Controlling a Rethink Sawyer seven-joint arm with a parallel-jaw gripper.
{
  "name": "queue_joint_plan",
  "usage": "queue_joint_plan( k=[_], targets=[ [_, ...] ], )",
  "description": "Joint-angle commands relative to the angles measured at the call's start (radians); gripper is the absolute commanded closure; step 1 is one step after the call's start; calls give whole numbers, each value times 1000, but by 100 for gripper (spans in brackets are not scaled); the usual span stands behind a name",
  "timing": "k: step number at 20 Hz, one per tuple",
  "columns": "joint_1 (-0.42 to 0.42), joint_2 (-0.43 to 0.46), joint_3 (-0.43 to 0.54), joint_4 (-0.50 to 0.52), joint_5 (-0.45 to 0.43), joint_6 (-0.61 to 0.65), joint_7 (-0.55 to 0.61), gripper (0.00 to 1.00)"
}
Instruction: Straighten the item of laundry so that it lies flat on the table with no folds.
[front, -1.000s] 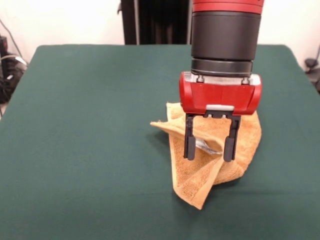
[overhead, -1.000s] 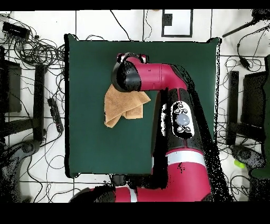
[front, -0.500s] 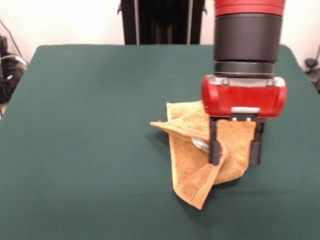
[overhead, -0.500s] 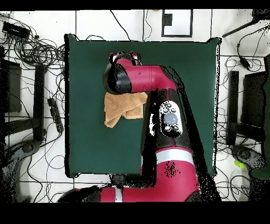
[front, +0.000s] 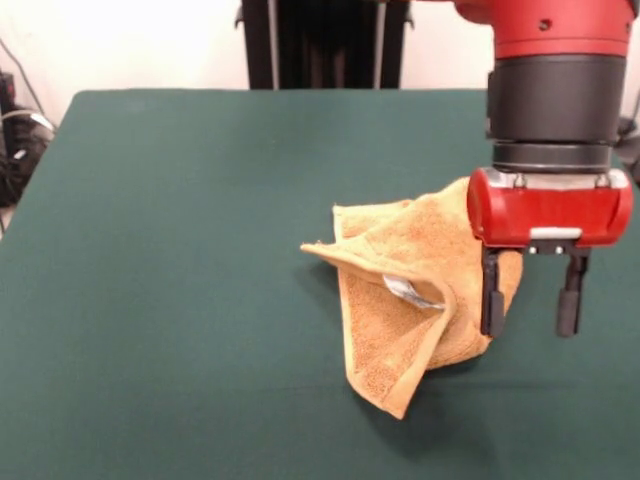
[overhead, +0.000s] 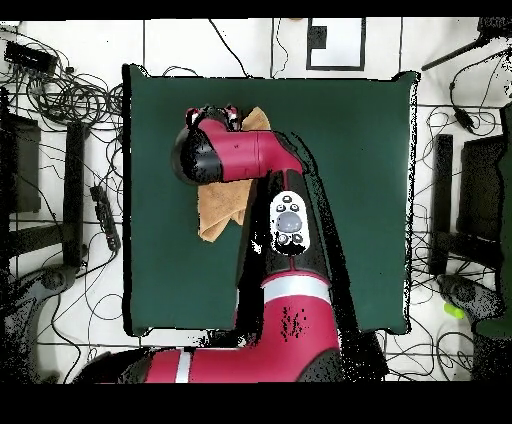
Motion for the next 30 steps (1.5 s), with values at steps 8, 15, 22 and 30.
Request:
queue_joint_plan(
  k=[8, 15, 22, 30],
  targets=[
    [-94, -11, 110, 202, 4, 72, 71, 0],
    [-82, 22, 90, 171, -12, 25, 92, 0],
    [-24, 73, 27, 150, 6, -83, 183, 0],
    [-16, 75, 16, 150, 10, -91, 165, 0]
  ],
)
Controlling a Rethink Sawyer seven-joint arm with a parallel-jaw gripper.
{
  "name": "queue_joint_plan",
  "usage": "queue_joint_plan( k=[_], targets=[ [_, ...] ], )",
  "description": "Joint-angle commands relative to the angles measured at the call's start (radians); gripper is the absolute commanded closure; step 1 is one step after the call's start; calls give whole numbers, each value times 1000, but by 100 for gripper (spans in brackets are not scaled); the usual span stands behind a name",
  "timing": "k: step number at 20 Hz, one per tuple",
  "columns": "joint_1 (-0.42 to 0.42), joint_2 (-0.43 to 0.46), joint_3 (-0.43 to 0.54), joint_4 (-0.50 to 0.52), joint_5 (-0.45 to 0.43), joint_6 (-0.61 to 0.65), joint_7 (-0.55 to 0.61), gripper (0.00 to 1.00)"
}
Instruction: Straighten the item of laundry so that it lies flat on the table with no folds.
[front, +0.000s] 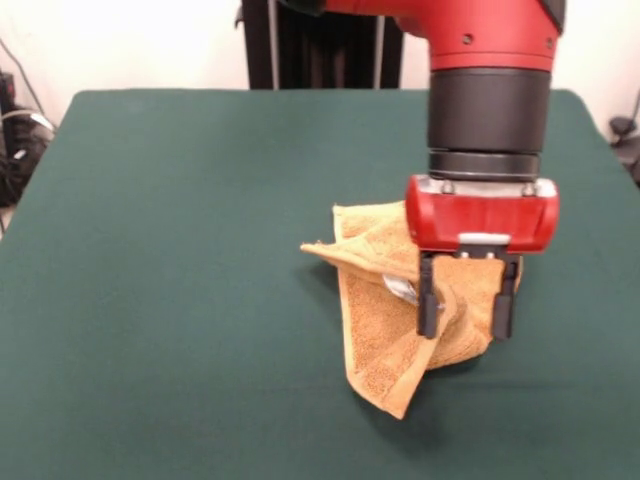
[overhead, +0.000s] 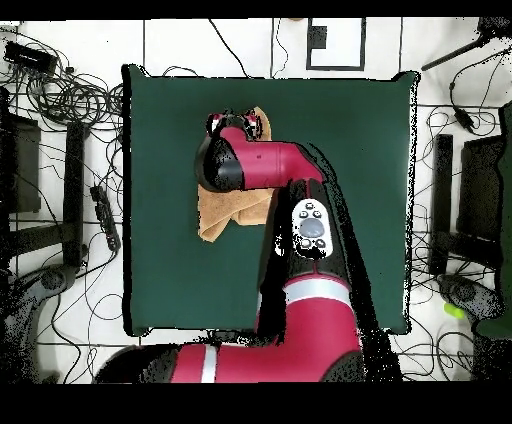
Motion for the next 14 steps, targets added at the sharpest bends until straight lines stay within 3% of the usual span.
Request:
queue_joint_plan(
  k=[1, 14],
  targets=[
    [23, 70, 29, 101, 5, -22, 157, 0],
    [-41, 47, 74, 162, -57, -51, 89, 0]
  ],
)
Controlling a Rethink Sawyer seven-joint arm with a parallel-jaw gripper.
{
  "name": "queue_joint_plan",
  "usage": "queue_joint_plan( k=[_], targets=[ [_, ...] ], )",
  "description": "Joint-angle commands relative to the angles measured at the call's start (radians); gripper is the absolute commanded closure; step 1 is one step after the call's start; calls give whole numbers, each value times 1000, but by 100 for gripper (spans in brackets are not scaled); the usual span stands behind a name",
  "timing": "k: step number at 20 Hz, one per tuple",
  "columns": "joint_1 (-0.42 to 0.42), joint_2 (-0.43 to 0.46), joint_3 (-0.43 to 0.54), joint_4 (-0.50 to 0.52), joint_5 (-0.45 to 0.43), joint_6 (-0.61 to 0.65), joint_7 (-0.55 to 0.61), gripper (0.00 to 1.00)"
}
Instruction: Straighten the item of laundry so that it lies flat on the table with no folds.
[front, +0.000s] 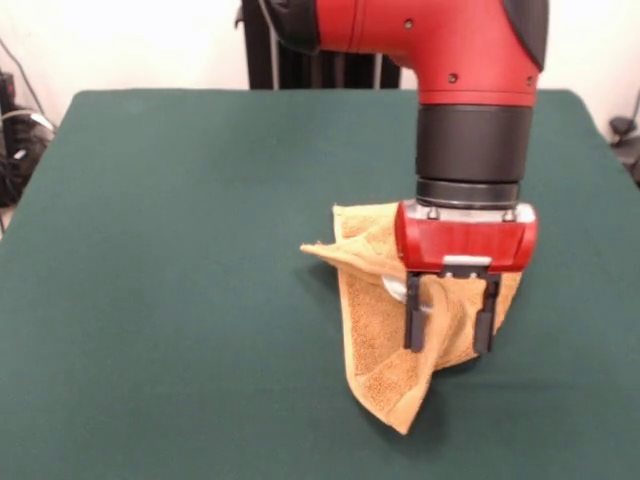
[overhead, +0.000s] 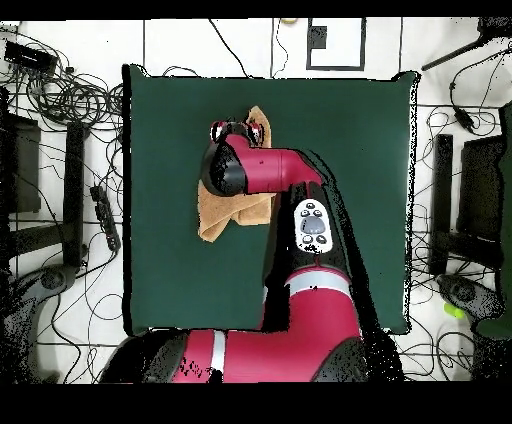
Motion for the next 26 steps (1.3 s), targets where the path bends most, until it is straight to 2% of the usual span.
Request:
queue_joint_plan(
  k=[1, 8, 17, 26],
  targets=[
    [-39, -2, 81, 173, -64, -33, 88, 0],
    [-51, -38, 90, 225, -65, -49, 92, 0],
    [-30, -1, 73, 169, -25, -49, 111, 0],
    [-19, 24, 46, 126, -29, -36, 95, 0]
  ],
)
